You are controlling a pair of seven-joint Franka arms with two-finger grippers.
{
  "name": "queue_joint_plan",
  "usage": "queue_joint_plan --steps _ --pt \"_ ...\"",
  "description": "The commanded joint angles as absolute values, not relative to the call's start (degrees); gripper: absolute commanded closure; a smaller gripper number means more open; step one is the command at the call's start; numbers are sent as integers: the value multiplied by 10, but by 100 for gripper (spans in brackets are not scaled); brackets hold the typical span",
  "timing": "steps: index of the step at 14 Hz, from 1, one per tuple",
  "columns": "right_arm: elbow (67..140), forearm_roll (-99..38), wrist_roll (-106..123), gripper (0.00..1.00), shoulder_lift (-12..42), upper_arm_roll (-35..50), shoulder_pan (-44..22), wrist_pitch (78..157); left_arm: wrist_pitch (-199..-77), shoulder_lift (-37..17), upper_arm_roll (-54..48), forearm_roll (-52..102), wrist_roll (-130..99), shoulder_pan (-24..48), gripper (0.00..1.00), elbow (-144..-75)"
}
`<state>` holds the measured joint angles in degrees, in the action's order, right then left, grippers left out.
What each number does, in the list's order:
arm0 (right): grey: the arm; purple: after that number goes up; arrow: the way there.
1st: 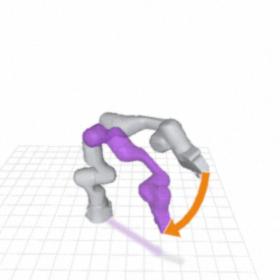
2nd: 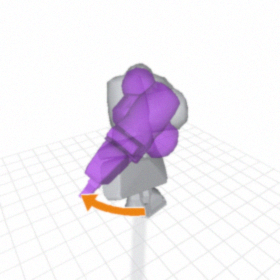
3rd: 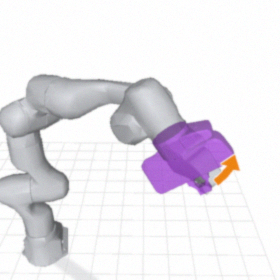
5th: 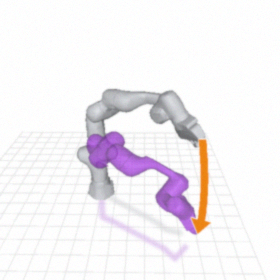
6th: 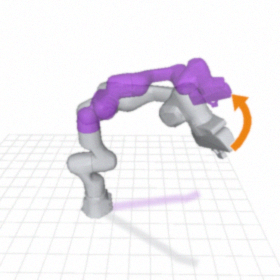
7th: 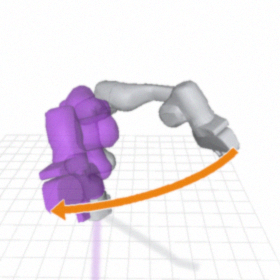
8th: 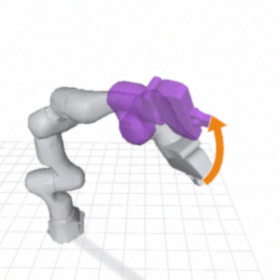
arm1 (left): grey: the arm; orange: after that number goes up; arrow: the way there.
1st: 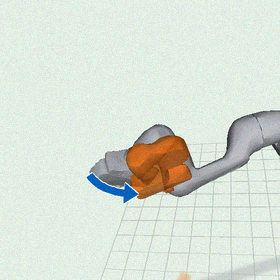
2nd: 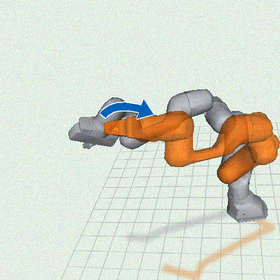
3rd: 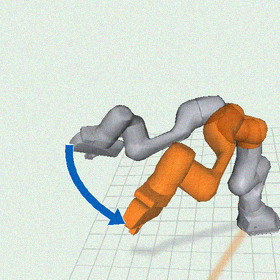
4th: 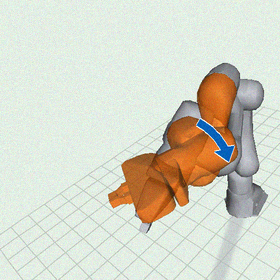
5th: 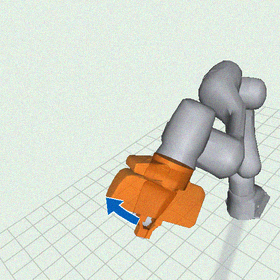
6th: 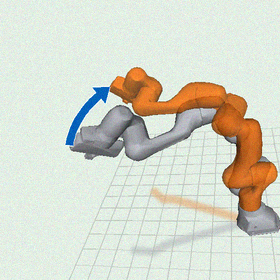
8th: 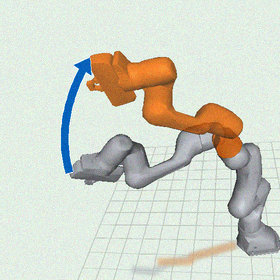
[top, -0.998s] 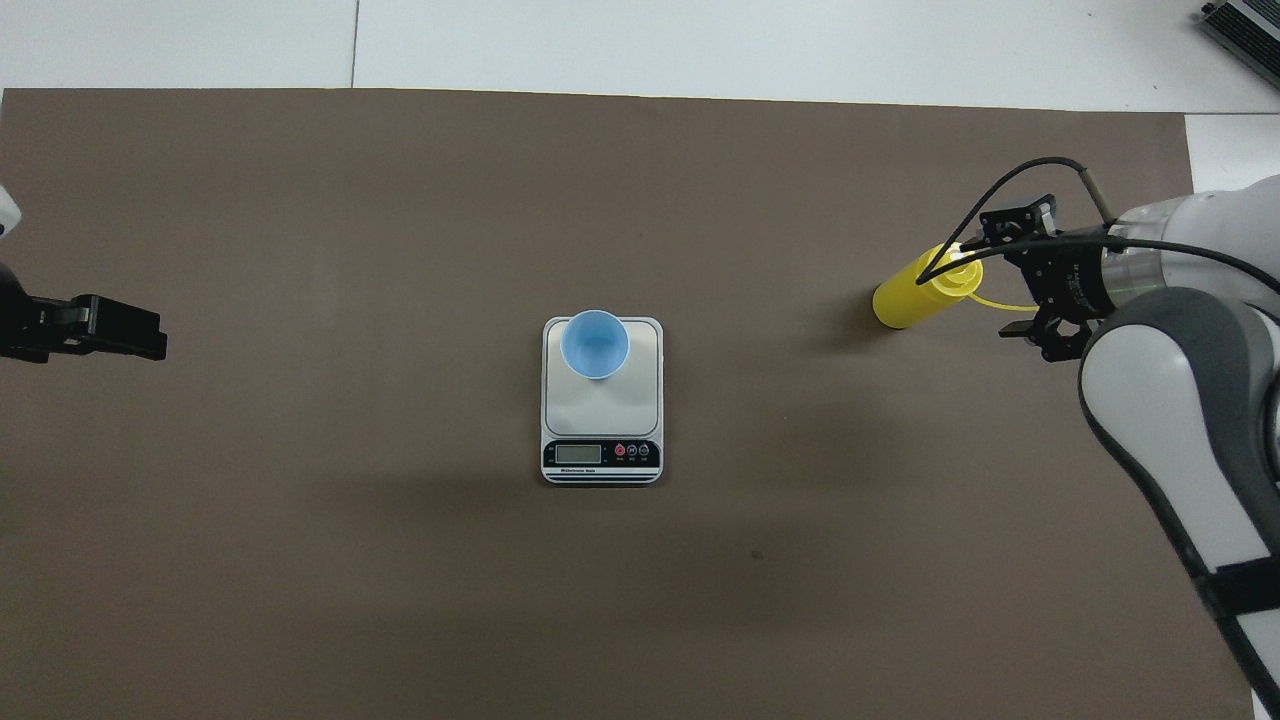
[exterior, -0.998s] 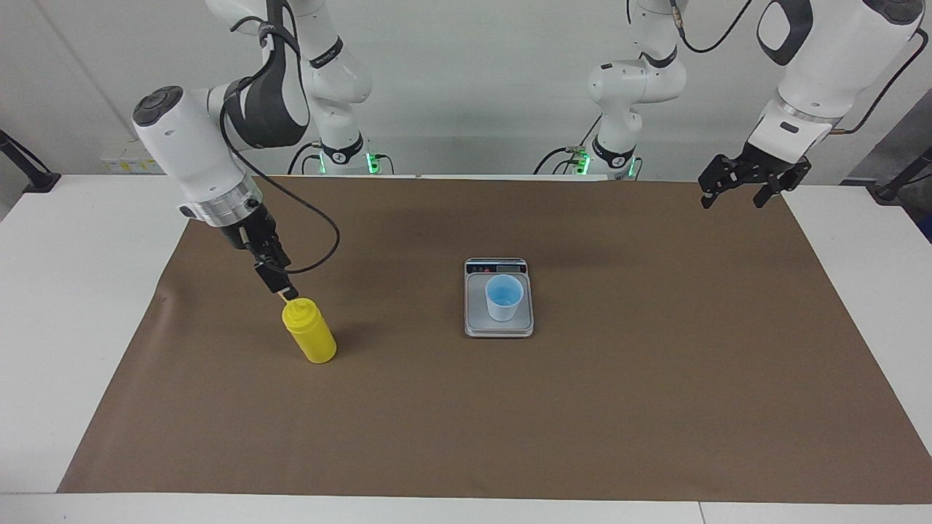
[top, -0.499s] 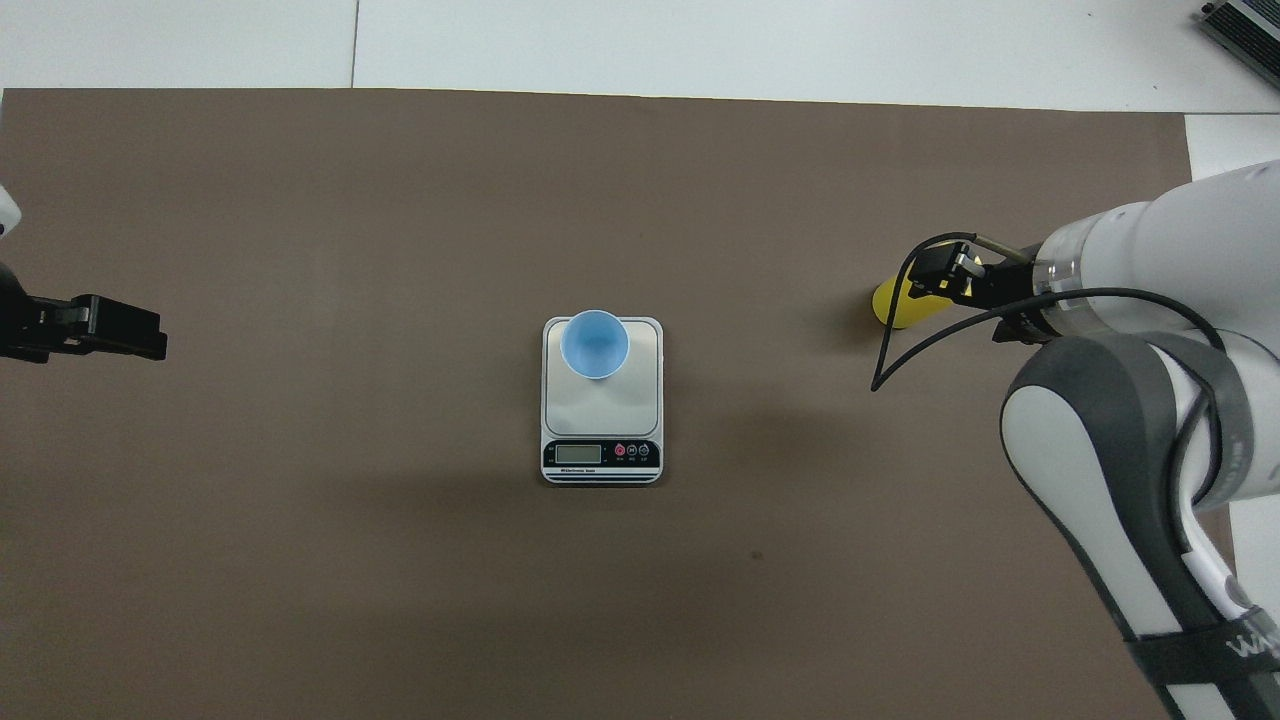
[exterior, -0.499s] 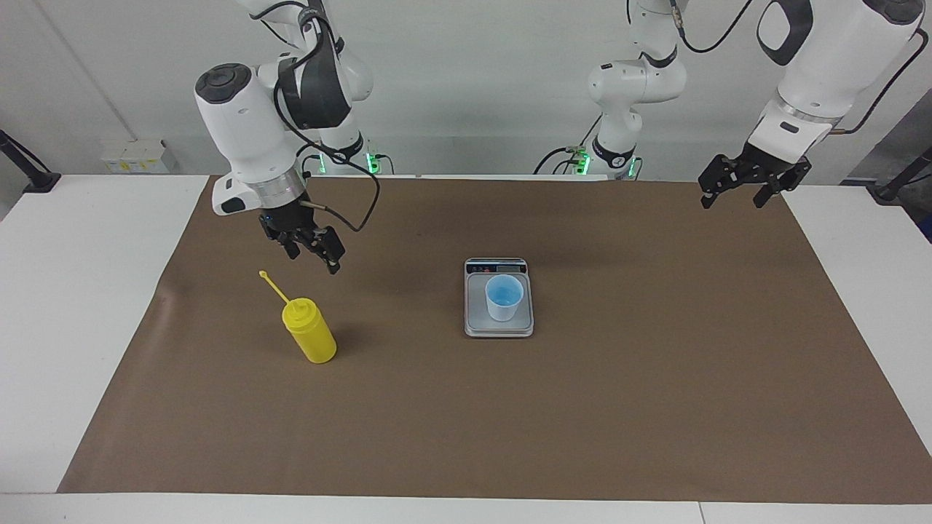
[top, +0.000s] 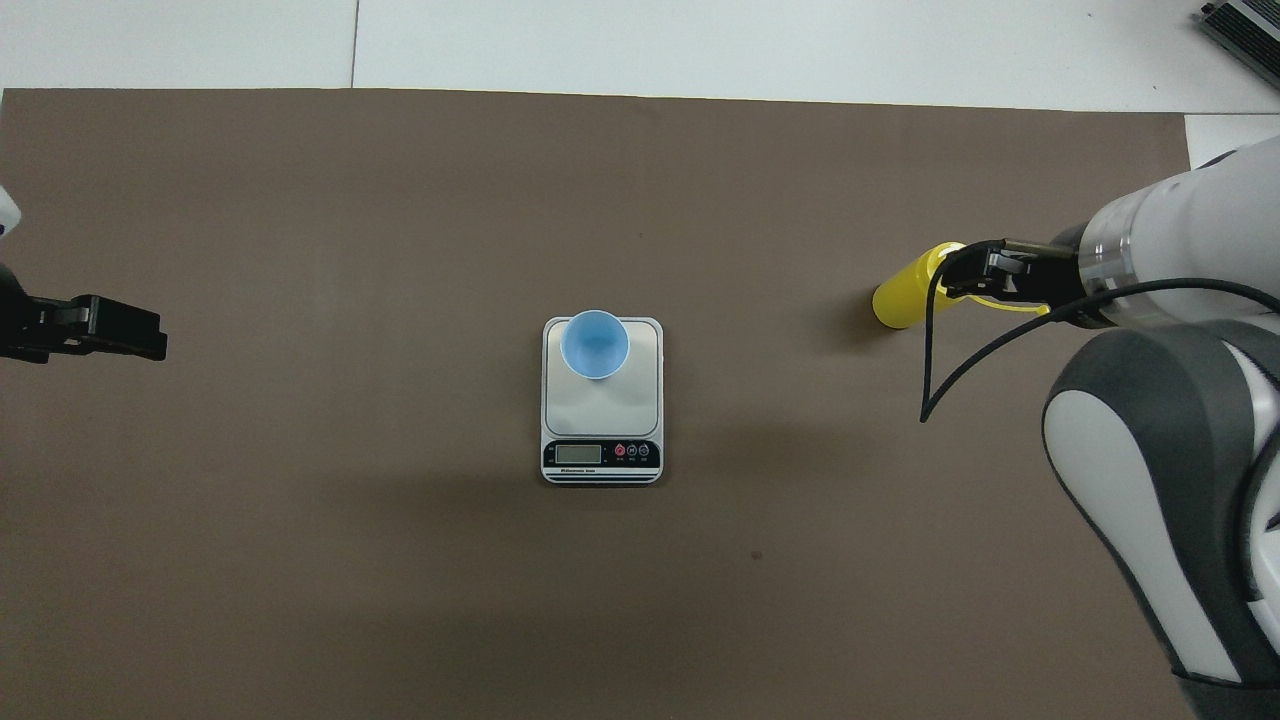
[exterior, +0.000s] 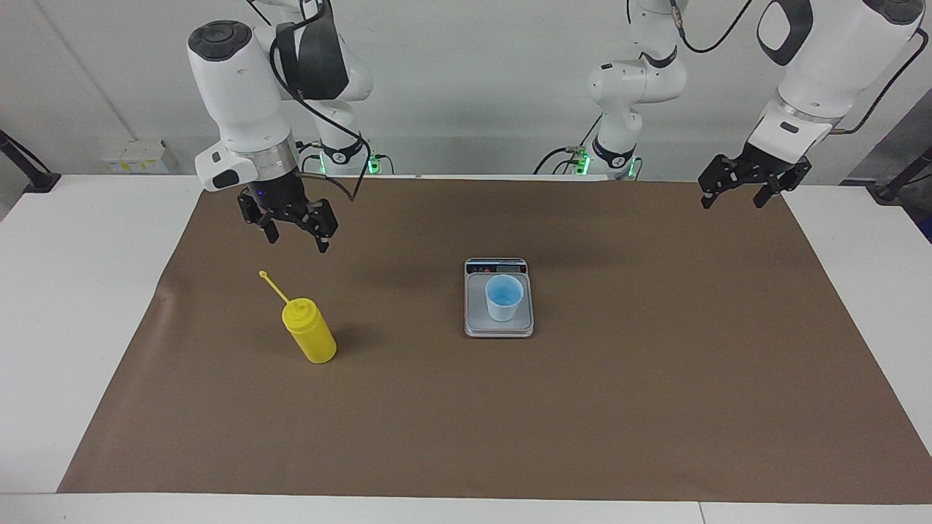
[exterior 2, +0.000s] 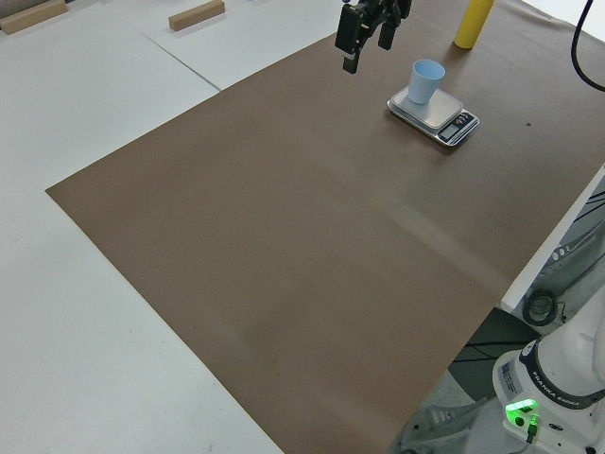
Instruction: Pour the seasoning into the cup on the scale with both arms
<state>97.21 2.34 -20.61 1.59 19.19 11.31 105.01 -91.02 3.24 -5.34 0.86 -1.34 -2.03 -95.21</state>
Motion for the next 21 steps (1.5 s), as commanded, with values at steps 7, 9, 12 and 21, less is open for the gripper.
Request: queue_joint_plan --steps 7,9,12,21 --pt "963 29 -116 0 -1 200 120 990 -915 50 -56 0 -20 -25 0 -971" --pt "963 29 -114 0 -1 200 120 994 -916 50 -56 0 -20 -25 0 -971" --pt "967 29 -95 0 -1 200 120 994 -916 50 -56 0 -20 -25 0 -971" --pt "968 8 -43 0 -3 198 126 993 -916 50 -56 0 -20 -25 0 -971"
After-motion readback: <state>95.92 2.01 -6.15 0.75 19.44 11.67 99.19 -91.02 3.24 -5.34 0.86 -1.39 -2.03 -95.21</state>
